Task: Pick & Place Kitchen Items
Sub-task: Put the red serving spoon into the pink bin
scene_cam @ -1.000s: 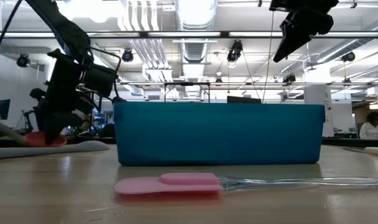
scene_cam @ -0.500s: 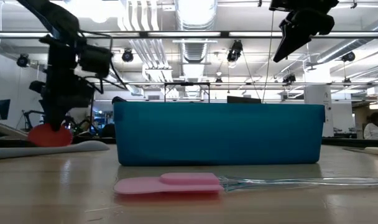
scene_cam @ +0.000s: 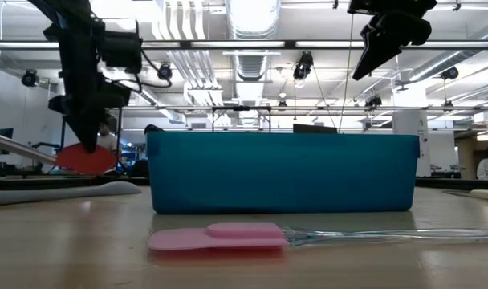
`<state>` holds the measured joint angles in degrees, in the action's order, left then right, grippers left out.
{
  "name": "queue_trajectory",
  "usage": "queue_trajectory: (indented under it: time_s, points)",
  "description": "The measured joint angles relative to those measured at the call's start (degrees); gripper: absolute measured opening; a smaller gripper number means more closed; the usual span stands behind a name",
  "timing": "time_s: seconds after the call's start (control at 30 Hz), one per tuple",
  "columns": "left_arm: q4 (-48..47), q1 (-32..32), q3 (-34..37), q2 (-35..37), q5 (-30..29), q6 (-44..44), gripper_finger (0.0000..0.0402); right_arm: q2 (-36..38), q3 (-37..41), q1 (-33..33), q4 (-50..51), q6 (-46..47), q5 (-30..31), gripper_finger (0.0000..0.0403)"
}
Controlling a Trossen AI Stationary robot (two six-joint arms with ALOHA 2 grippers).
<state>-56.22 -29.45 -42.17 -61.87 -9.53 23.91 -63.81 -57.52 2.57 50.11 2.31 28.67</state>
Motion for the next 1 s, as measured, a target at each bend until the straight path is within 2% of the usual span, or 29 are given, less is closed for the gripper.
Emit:
queue_trajectory:
  time_s: [0.4, 0.57, 0.7, 0.83, 1.0]
  points:
    - [-0.1, 6.6, -12.9, -0.1, -1.1, -1.7, 0.0013, 0.0, 0.0, 0.0, -0.2, -0.4, 0.0, 0.0008]
    - [0.4, 10.7, -20.5, -1.7, -7.3, -3.0, 0.0013, 0.0, 0.0, 0.0, -1.4, -1.3, 0.0, 0.0008]
    - [1.4, 14.5, -27.6, -6.8, -11.9, -5.2, 0.0013, 0.0, 0.0, 0.0, -3.0, -2.8, 0.0, 0.0008]
    - [0.8, 17.3, -35.9, -14.9, -15.5, -9.4, 0.0013, 0.0, 0.0, 0.0, -3.2, -3.0, 0.0, 0.0008]
    - [-8.6, 18.5, -49.7, -26.6, -22.5, -10.4, 0.0013, 0.0, 0.0, 0.0, -2.9, -2.7, 0.0, 0.0008]
